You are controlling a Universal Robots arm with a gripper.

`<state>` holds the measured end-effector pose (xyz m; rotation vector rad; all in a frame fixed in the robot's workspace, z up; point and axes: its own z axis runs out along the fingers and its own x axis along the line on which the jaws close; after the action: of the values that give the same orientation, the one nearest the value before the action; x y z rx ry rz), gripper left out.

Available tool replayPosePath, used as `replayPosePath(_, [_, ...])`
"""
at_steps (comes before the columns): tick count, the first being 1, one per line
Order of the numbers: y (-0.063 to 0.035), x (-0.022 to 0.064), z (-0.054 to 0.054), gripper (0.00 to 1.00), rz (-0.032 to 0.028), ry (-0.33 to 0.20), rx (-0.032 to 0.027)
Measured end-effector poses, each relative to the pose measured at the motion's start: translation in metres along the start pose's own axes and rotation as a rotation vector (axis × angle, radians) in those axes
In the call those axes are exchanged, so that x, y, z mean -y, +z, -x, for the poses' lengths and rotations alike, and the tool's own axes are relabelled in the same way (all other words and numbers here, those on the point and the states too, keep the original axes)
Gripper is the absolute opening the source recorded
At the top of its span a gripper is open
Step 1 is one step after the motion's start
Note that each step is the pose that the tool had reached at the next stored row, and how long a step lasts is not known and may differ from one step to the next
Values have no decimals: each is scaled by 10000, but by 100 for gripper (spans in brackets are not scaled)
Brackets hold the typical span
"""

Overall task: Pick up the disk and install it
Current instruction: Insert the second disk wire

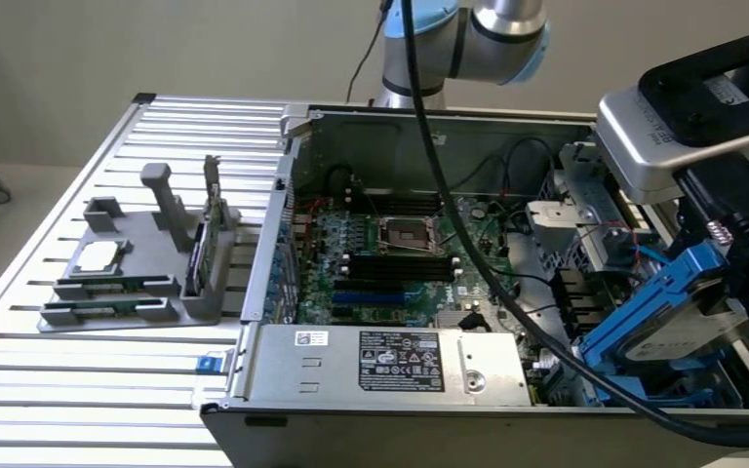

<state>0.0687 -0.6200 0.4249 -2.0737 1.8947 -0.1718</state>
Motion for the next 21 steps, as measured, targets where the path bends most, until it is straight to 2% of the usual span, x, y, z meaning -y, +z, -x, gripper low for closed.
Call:
replayPosePath(5, [-57,19,8,46,-6,14,45])
replayPosePath(19, [-55,16,6,46,-5,11,36])
replayPosePath(20, [-54,15,5,37,-5,8,27])
replayPosePath(21, [-55,13,5,37,-9,6,22])
